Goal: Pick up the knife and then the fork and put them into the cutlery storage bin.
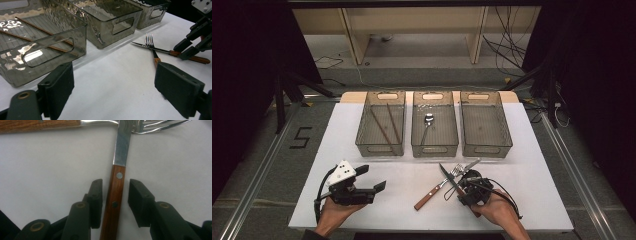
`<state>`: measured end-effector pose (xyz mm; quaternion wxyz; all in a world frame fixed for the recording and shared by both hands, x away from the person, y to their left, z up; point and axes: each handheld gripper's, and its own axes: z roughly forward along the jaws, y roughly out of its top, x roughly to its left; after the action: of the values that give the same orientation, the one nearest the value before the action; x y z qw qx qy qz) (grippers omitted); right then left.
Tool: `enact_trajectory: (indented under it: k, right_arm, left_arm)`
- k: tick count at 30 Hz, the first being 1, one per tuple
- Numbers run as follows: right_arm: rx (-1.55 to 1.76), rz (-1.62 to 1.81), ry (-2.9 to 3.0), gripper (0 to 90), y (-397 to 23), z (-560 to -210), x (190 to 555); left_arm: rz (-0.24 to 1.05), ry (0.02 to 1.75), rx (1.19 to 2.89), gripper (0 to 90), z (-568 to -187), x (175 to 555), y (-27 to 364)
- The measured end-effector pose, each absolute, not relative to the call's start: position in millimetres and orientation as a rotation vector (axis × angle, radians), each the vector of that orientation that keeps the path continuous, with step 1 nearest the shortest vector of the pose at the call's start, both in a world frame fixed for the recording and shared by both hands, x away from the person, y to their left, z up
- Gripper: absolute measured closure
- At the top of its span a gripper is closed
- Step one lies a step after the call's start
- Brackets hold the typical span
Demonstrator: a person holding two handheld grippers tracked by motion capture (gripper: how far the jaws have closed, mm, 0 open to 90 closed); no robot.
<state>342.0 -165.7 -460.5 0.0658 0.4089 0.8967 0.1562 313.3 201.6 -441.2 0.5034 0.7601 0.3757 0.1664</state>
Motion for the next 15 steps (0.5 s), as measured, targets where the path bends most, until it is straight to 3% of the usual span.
enact_trajectory:
  k: [8, 15]
  right_arm:
    - [1.201, 0.442, 2.706, 72.4, -162.0, -460.2, 341.6]
    - [1.214, 0.440, 2.713, 73.3, -161.6, -460.3, 342.7]
  left_arm:
    - [0.401, 0.906, 1.838, 15.7, -441.3, 313.4, 201.6]
    - [0.402, 0.906, 1.837, 15.7, -441.4, 313.5, 201.3]
